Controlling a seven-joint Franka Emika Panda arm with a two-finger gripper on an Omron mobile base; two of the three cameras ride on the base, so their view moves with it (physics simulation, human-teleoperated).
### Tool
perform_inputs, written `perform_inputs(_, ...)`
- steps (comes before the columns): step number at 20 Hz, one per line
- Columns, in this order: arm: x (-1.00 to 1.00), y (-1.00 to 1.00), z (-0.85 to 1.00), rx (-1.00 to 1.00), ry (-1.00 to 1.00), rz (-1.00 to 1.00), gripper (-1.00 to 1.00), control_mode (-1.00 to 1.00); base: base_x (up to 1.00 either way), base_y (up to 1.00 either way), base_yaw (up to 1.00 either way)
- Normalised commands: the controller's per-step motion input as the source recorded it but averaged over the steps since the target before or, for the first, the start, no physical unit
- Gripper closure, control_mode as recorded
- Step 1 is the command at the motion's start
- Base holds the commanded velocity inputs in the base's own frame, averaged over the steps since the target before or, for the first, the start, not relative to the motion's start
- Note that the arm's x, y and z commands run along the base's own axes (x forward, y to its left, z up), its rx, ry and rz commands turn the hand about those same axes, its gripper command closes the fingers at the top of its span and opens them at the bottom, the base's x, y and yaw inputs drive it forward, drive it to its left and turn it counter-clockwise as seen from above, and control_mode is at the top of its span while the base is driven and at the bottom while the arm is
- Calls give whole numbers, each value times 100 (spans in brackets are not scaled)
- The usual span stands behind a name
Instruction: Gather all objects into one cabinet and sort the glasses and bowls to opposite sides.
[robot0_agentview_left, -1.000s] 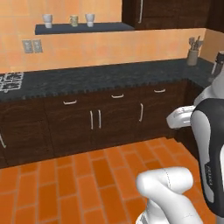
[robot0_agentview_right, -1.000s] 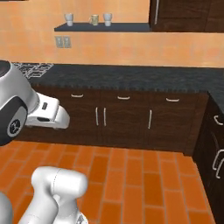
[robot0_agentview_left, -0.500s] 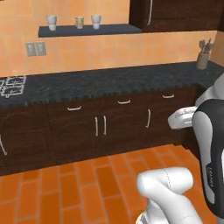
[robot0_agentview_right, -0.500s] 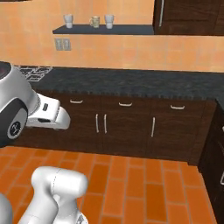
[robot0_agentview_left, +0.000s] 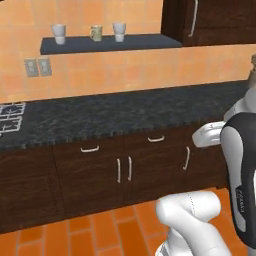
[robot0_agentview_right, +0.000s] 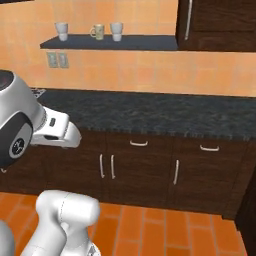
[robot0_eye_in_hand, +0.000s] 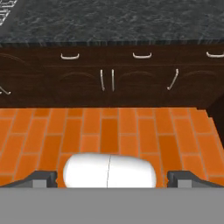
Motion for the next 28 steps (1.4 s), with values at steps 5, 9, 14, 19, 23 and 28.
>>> perform_inputs(5,0,0,0,0,0,0,-100,100,69,78,-1)
perform_inputs(9,0,0,0,0,0,0,-100,100,37,88,0)
perform_inputs(14,0,0,0,0,0,0,-100,100,58,34,1)
perform_inputs(19,0,0,0,0,0,0,-100,100,70,0,0)
perform_inputs(23,0,0,0,0,0,0,-100,100,54,1,7)
perform_inputs(28,0,0,0,0,0,0,-100,100,58,0,4)
